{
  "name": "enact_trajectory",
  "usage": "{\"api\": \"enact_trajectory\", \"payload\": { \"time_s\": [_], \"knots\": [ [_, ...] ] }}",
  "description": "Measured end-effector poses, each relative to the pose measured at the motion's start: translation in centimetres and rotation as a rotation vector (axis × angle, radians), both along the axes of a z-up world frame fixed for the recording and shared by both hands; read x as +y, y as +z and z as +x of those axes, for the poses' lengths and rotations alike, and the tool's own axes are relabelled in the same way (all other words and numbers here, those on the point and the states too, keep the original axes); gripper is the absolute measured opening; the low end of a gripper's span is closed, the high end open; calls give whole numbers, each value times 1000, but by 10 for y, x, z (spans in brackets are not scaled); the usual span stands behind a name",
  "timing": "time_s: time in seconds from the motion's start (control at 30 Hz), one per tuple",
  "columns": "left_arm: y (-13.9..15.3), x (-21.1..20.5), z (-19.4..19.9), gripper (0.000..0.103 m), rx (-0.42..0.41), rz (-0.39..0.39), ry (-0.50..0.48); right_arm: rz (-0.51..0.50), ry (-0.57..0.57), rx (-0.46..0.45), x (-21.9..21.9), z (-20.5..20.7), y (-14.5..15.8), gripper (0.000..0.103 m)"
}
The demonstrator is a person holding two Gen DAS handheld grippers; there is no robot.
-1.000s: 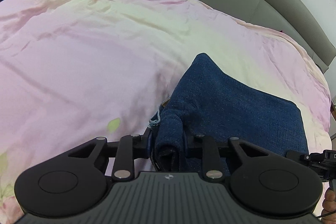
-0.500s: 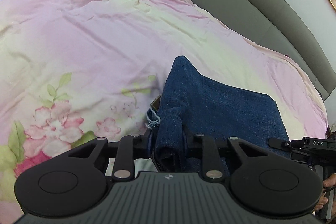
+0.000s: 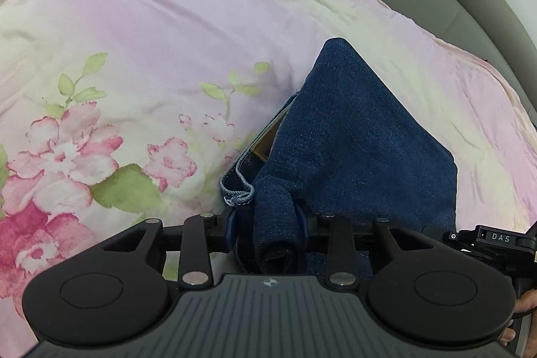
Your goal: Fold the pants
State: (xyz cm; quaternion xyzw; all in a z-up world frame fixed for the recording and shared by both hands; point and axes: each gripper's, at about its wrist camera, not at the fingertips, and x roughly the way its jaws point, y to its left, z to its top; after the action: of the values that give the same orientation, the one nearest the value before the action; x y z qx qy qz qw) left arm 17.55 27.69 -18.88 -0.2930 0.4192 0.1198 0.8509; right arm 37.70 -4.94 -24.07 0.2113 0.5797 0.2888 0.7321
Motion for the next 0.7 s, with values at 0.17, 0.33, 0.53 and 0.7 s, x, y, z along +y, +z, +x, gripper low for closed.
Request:
{"api": "enact_trajectory", "payload": {
  "time_s": [0.17, 0.33, 0.53, 0.7],
  "knots": [
    [4, -4, -3, 54, 15, 22, 19, -58, 9, -43, 9, -8, 12, 35],
    [19, -4, -16, 61, 10, 29, 38, -155, 12, -138, 4, -24, 34, 46],
    [67, -37, -37, 61, -80, 214, 14, -210, 11, -260, -20, -62, 72, 53],
    [132, -87, -55, 62, -205, 399, -87, -248, 3, -419, -42, -107, 117, 58]
  ]
}}
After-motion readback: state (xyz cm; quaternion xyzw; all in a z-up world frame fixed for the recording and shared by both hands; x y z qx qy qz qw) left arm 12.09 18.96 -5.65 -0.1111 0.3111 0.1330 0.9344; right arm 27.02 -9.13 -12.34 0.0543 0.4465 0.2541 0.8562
